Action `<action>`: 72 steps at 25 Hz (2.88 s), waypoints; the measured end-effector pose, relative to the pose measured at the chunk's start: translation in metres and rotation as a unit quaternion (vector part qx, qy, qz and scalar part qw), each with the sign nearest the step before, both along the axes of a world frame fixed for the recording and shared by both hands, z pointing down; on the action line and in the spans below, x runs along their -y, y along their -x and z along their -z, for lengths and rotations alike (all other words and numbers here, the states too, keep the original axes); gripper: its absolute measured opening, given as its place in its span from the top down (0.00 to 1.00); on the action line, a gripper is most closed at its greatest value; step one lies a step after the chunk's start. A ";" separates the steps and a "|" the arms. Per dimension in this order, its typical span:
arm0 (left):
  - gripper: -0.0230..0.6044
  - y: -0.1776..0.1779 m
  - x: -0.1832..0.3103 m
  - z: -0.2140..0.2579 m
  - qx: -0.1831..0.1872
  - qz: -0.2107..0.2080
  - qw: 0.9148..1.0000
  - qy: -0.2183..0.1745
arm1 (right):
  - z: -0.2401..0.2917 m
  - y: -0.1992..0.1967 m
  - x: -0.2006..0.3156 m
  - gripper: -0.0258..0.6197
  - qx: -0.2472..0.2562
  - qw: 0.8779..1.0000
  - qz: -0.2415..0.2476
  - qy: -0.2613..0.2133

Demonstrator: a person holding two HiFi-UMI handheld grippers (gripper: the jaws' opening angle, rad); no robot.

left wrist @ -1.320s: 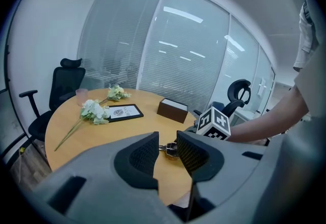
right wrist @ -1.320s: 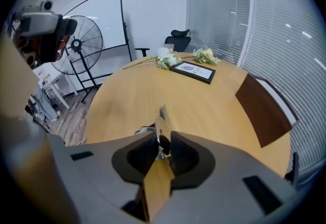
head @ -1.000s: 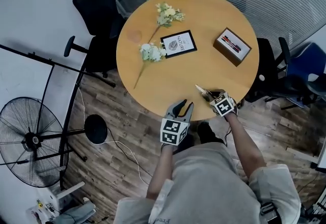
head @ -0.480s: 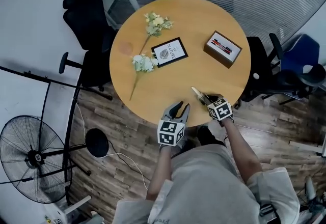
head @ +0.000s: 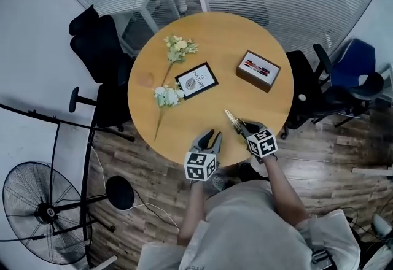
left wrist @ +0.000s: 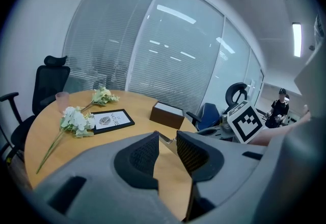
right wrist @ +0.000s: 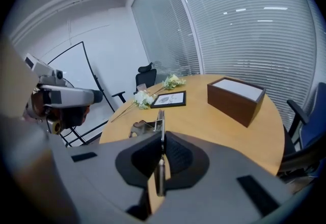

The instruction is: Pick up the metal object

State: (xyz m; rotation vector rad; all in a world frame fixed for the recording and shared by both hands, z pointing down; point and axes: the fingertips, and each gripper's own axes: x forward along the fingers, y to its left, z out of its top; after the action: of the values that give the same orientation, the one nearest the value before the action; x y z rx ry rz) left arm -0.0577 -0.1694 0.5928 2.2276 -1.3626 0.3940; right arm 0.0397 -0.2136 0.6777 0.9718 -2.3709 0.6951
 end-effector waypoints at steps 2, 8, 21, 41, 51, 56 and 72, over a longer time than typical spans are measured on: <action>0.80 0.001 0.004 0.000 -0.001 -0.003 1.000 -0.002 | 0.012 -0.001 0.004 0.96 0.010 1.000 -0.010 -0.013; 0.80 0.002 0.015 0.003 -0.002 -0.012 1.000 -0.006 | 0.042 -0.012 0.011 0.96 0.054 0.996 -0.064 -0.032; 0.80 -0.002 0.029 0.006 -0.018 -0.018 1.000 -0.013 | 0.065 -0.029 0.011 0.96 0.092 0.987 -0.116 -0.064; 0.90 -0.005 0.034 0.006 -0.025 -0.006 1.000 -0.018 | 0.058 -0.033 -0.005 0.96 0.137 0.981 -0.128 -0.042; 0.95 -0.005 0.033 0.014 -0.028 0.001 0.999 -0.035 | 0.058 -0.032 -0.006 0.96 0.135 0.982 -0.125 -0.040; 0.95 -0.004 0.034 0.015 -0.022 0.001 0.999 -0.037 | 0.060 -0.034 -0.005 0.96 0.116 0.984 -0.122 -0.057; 0.95 0.002 0.036 0.009 -0.050 0.021 0.998 -0.025 | 0.059 -0.040 -0.003 0.96 0.134 0.980 -0.137 -0.050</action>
State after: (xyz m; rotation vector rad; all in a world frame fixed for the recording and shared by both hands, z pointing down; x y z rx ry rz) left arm -0.0598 -0.2057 0.5838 2.2237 -1.3787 0.2315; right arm 0.0800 -0.2111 0.6191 1.3406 -2.5493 0.8641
